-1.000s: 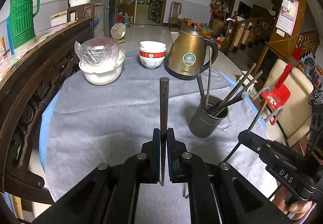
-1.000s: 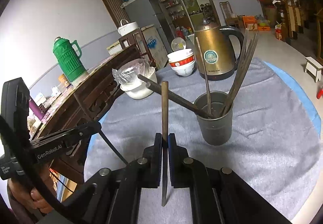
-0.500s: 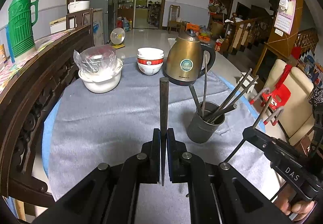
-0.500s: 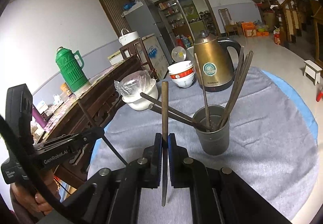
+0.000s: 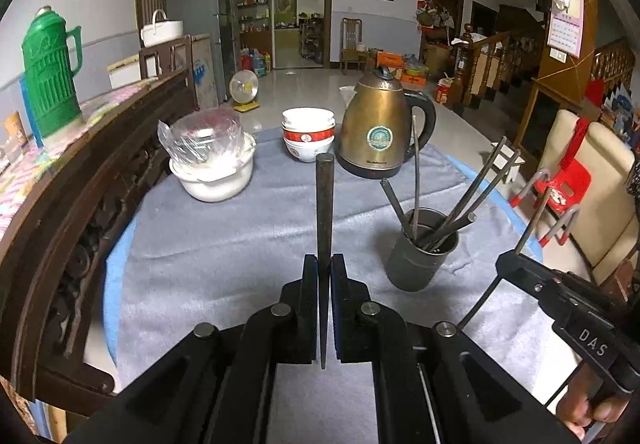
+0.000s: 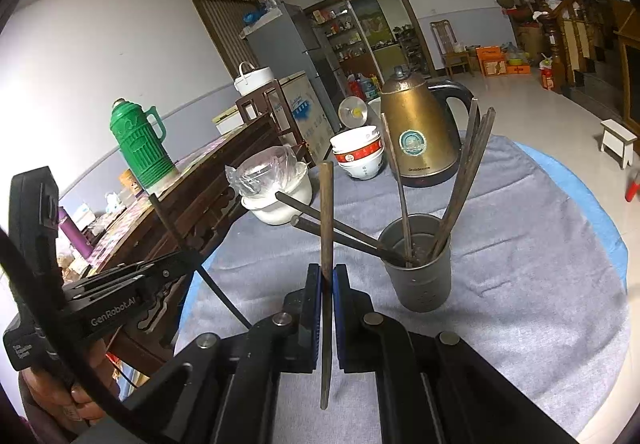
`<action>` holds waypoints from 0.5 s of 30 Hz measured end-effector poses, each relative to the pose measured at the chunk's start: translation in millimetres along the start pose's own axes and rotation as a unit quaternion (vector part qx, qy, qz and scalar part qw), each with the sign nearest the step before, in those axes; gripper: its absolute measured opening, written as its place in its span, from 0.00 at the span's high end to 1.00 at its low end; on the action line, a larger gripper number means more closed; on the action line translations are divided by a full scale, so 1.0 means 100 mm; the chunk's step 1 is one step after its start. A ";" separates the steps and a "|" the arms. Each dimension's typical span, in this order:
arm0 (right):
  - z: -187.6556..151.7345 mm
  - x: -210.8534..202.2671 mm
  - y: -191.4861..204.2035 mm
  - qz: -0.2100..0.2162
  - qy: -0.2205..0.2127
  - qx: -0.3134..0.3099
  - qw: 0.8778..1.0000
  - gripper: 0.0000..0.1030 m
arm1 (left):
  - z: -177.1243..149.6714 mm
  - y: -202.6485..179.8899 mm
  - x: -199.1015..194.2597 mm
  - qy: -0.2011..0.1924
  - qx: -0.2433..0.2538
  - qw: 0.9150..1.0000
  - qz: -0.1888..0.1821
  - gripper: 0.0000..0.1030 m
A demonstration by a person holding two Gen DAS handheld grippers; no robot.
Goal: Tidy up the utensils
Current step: 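Carry both held chopsticks over the grey cup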
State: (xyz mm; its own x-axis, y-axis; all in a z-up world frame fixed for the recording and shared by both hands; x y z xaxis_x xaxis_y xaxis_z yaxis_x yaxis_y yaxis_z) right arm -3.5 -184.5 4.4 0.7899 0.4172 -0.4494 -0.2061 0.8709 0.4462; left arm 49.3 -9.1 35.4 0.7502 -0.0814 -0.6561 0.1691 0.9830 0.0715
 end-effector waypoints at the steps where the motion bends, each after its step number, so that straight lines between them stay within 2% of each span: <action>1: 0.00 0.00 0.00 0.000 0.000 0.000 1.000 0.94 | 0.00 0.00 -0.01 -0.002 0.002 1.000 0.004 0.94; 6: 0.00 -0.02 0.00 0.000 -0.003 0.002 1.000 0.94 | -0.02 -0.01 -0.01 -0.006 0.009 1.000 0.017 0.94; 15: -0.01 -0.05 -0.03 -0.001 -0.007 0.006 1.000 0.94 | -0.04 -0.09 -0.03 -0.005 0.020 1.000 0.018 0.94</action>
State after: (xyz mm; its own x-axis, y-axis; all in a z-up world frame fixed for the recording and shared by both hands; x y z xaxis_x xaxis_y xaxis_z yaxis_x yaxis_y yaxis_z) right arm -7.6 -189.0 4.2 0.7982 0.4116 -0.4399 -0.1978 0.8688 0.4540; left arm 43.5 -17.6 33.7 0.7626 -0.0482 -0.6450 0.1670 0.9781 0.1244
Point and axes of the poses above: each gripper's, at about its wrist camera, not at the fingertips, and x roughly the way its jaws point, y to its left, z to its top, the point moved 1 cm from there along x, roughly the way its jaws point, and after that the axes turned 7 degrees about z, right-handed, at the moved point
